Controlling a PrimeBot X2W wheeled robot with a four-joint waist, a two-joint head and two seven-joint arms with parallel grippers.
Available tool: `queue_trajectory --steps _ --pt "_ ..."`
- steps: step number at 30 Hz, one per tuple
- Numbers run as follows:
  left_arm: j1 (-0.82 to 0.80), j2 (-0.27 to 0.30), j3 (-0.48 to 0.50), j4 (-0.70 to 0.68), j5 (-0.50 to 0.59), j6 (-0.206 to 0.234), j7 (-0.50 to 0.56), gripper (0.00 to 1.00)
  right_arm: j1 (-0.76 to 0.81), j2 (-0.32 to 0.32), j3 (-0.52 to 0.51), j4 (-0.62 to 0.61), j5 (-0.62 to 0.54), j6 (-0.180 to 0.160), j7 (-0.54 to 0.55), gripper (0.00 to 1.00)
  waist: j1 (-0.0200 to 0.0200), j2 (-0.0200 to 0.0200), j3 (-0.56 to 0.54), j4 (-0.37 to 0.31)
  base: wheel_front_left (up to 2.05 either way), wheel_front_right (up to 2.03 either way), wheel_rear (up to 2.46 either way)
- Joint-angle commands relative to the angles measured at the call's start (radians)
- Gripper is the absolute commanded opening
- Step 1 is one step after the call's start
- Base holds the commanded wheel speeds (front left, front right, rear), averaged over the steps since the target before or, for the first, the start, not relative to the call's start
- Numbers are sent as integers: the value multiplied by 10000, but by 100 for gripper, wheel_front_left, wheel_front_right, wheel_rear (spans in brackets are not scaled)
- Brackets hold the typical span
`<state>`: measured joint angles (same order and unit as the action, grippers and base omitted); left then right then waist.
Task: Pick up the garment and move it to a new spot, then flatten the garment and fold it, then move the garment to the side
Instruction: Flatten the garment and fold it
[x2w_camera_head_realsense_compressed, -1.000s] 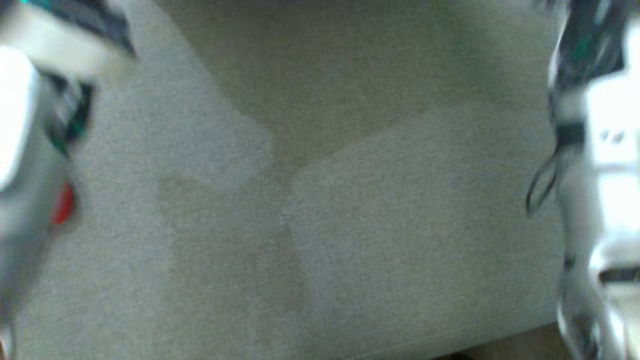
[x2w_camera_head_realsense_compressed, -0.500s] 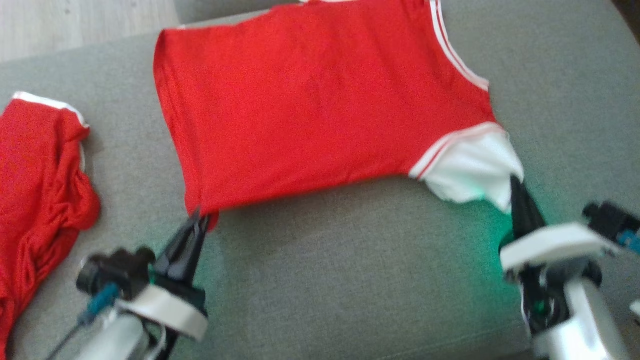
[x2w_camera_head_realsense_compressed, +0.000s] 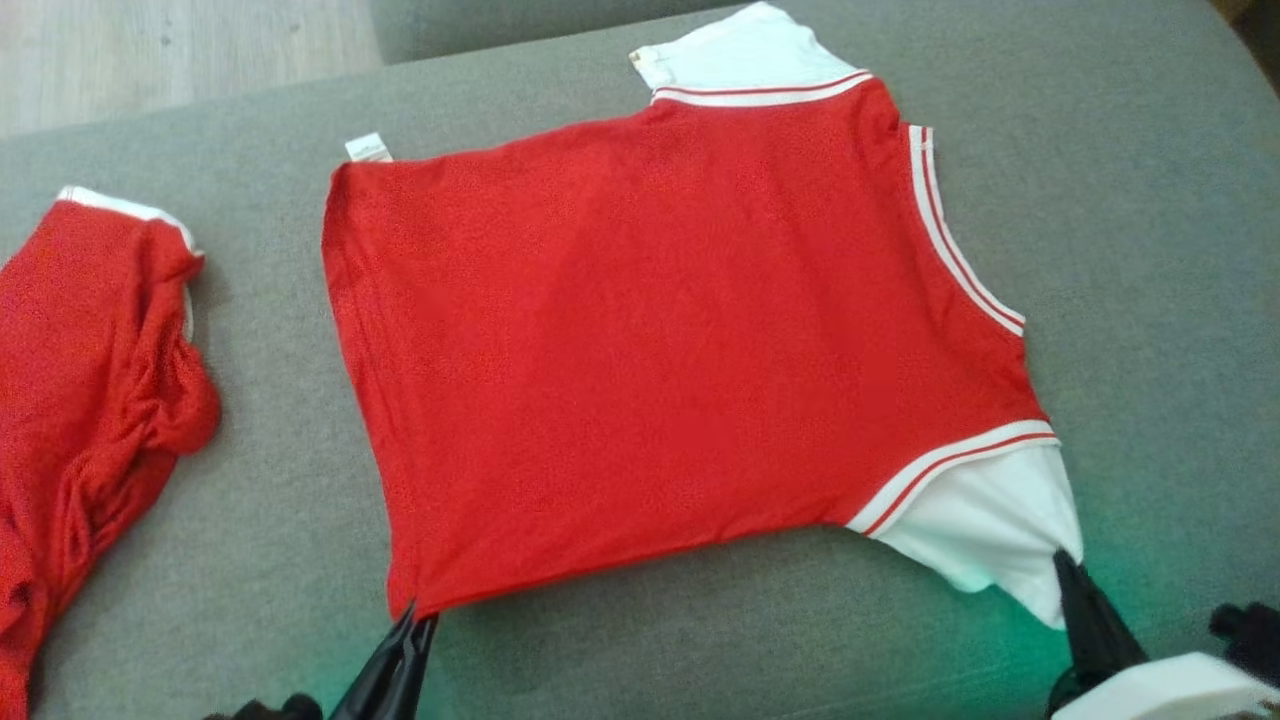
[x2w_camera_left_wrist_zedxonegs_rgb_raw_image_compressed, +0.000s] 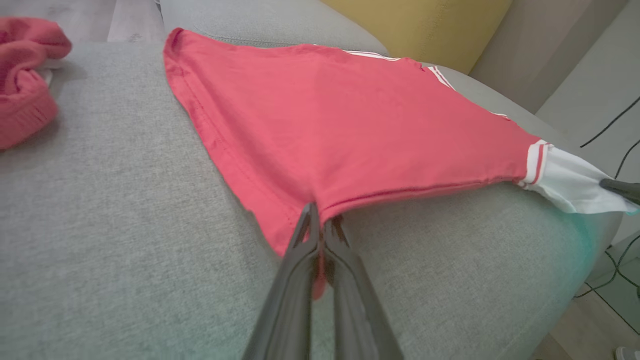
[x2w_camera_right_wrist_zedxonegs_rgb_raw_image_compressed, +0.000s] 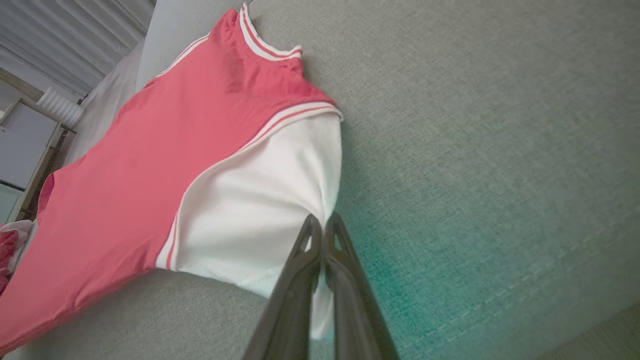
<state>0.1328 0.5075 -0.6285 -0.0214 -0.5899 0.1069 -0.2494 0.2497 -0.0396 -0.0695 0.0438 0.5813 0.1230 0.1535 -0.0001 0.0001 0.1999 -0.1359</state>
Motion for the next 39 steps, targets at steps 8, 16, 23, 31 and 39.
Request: queue_trajectory --steps 8,16,23,31,39 --pt "-991 664 556 -635 -546 -590 916 0 -1515 -106 -26 -835 393 77 869 0 1 -1 301 325 0 0 0" --pt "-3118 790 608 -583 -1455 -1437 2940 0 -3307 -106 -206 -862 317 77 1922 0 1 -1 622 679 0 0 0" --pt "-4672 932 683 -36 -1929 -1743 4287 0 -5109 -106 -216 -516 -461 77 2936 0 1 -1 1106 650 0 0 0" --pt "-5461 949 578 566 -2012 -1908 4825 0 -6183 -106 -181 169 -809 77 2961 0 1 -1 1516 628 0 0 0" --pt "-5841 1101 483 876 -2083 -1991 5249 0 -7116 -106 176 958 -1162 77 2540 0 1 -1 1821 601 0 0 0"
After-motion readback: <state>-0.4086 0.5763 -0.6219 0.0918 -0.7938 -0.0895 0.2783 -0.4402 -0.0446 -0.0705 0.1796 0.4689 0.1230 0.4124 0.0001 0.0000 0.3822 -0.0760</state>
